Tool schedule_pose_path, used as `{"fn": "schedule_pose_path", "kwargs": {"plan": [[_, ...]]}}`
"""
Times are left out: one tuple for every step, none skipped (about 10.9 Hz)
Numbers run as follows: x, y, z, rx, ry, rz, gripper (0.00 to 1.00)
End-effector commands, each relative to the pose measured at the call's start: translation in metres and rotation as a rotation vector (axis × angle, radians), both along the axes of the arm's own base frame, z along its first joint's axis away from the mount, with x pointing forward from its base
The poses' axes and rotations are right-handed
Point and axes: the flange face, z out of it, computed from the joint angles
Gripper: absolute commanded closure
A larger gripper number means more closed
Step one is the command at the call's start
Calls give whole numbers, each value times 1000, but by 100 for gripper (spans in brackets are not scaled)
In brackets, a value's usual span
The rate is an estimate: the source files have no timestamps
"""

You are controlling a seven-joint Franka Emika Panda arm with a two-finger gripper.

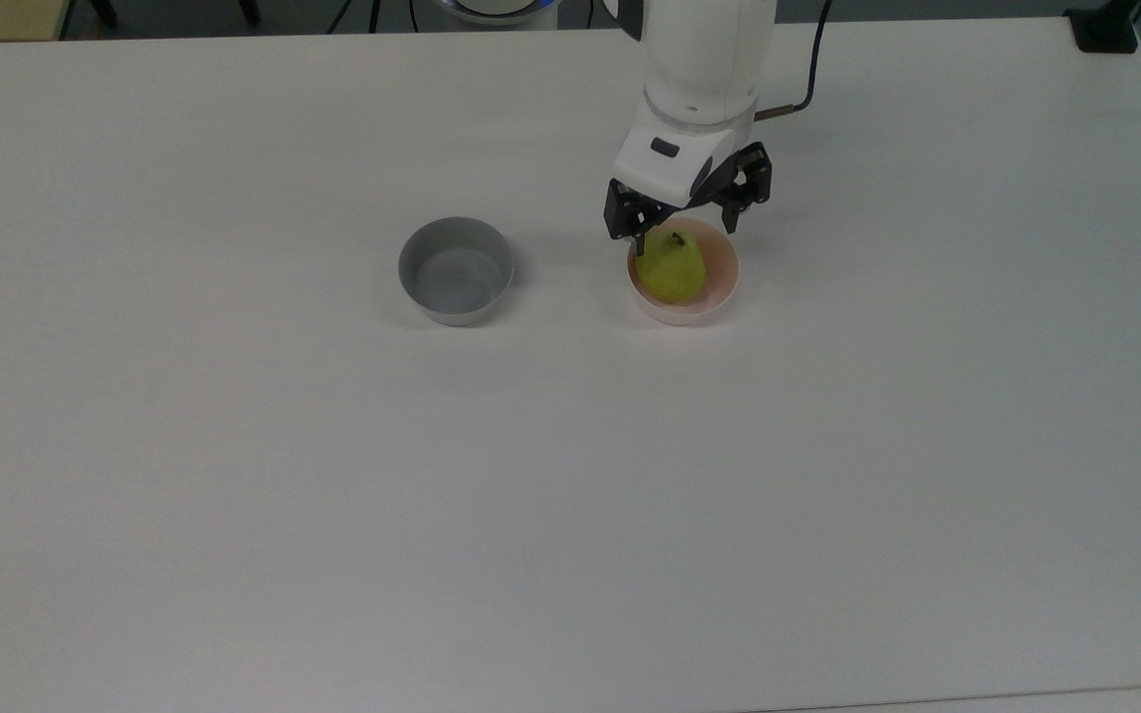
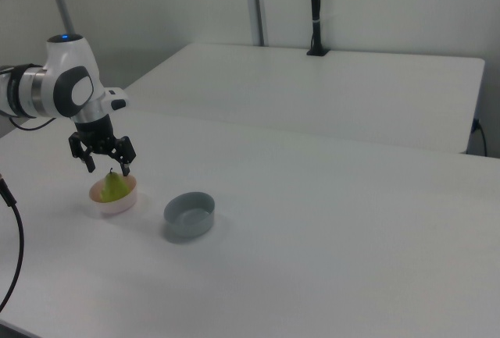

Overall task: Pick up a pear from the bowl
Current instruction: 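Lower the gripper around the pear and close it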

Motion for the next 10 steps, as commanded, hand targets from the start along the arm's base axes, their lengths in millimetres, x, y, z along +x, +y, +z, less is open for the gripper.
{"fn": "schedule_pose_path", "kwargs": {"plan": [[-7,3,-17,-29,-8,4,6],[-9,2,-22,-39,-1,8,19],[-11,1,-26,-49,0,17,41],[-10,1,-29,-51,-7,21,68],[-10,1,-30,-50,-11,21,90],[-10,2,-31,-50,-10,22,100],[-10,2,-31,-50,-9,21,100],[-10,2,-29,-52,-6,21,100],[-11,2,-25,-52,-6,17,100],[-12,1,-13,-52,-11,11,100]]}}
